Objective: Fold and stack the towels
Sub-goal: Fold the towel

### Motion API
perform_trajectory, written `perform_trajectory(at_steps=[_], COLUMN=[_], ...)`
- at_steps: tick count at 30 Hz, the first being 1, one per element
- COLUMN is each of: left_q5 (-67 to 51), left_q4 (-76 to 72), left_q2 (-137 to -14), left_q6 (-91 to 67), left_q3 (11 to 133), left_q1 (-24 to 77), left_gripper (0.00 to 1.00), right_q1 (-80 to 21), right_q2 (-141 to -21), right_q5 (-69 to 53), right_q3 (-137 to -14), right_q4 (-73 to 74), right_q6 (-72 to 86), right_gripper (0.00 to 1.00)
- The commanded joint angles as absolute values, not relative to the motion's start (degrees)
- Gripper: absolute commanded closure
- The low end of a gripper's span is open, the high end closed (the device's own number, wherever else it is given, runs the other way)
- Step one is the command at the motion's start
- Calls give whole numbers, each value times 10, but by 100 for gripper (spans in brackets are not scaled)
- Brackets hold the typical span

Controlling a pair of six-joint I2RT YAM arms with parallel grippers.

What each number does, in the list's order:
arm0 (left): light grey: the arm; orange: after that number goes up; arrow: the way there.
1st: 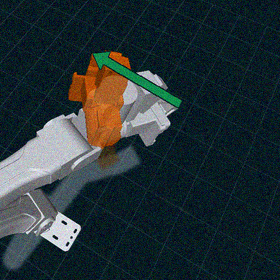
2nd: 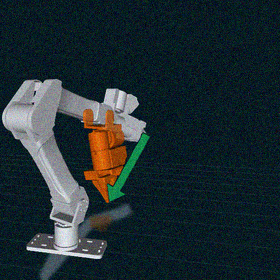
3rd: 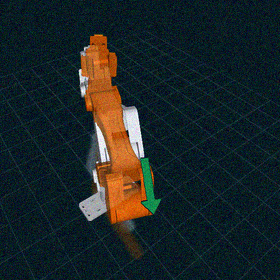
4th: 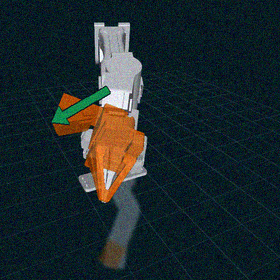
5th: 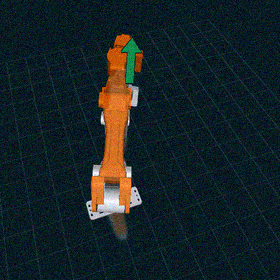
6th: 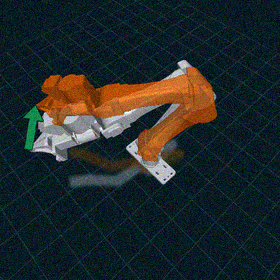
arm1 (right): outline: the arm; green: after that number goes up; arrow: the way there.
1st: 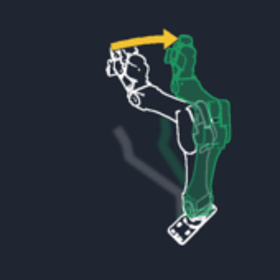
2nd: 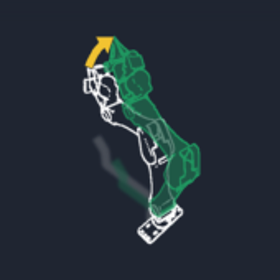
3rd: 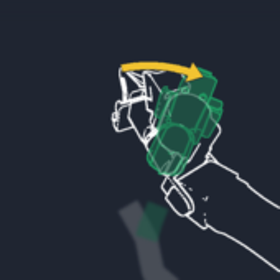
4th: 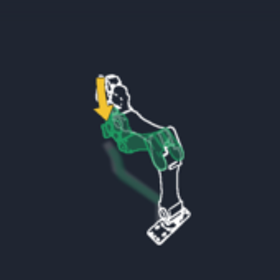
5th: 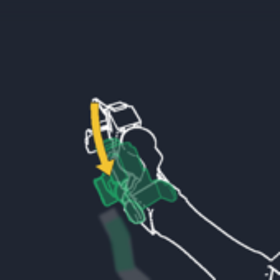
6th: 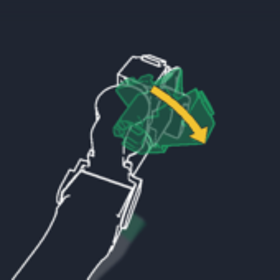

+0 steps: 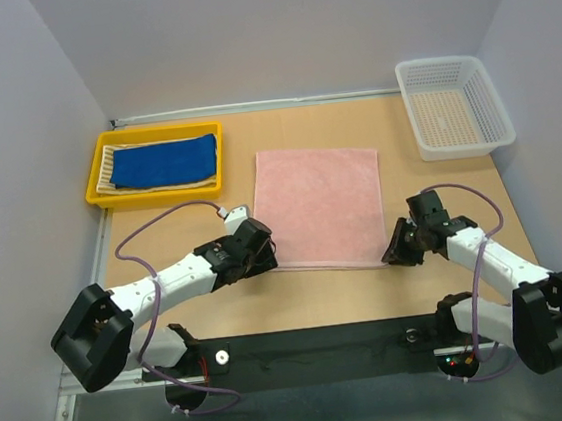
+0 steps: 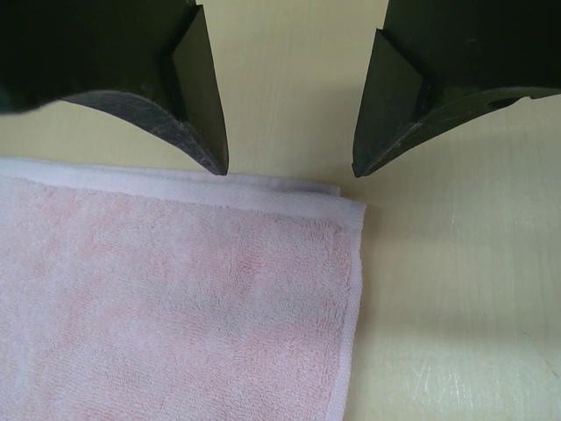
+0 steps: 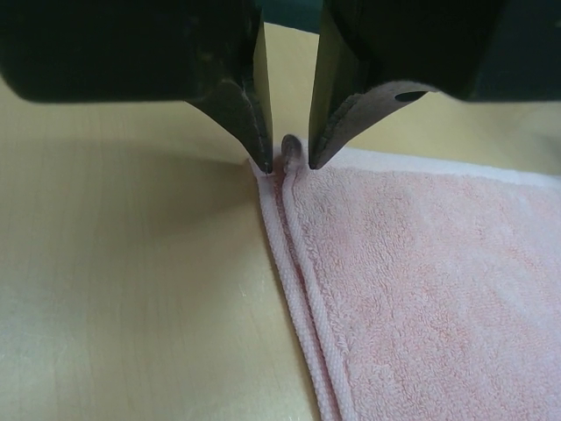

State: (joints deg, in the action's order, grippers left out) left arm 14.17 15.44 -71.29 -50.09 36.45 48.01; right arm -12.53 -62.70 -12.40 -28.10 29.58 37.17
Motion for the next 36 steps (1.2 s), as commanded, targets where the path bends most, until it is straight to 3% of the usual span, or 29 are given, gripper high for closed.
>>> perform_trajectory(at_steps=[1, 6, 14, 24, 36], left_q5=[159, 166, 183, 167, 182], left_q4=[147, 157, 175, 165, 207], left_q2=[-713, -707, -698, -732, -694], left_q6=[-502, -502, -504, -495, -500], left_q3=[369, 372, 370, 376, 395], left_q1=[483, 483, 483, 483, 483], left_gripper=[30, 30, 31, 39, 39], right_q1=[-134, -134, -134, -134, -134], right_q2=[-628, -602, -505, -549, -480], right_q5=[-123, -110, -32, -36, -12], right_q3=[-287, -320, -340, -335, -403], right_q4=[293, 318, 372, 345, 390], right_q6=[375, 377, 409, 405, 411], right_gripper=[73, 99, 100, 100, 99])
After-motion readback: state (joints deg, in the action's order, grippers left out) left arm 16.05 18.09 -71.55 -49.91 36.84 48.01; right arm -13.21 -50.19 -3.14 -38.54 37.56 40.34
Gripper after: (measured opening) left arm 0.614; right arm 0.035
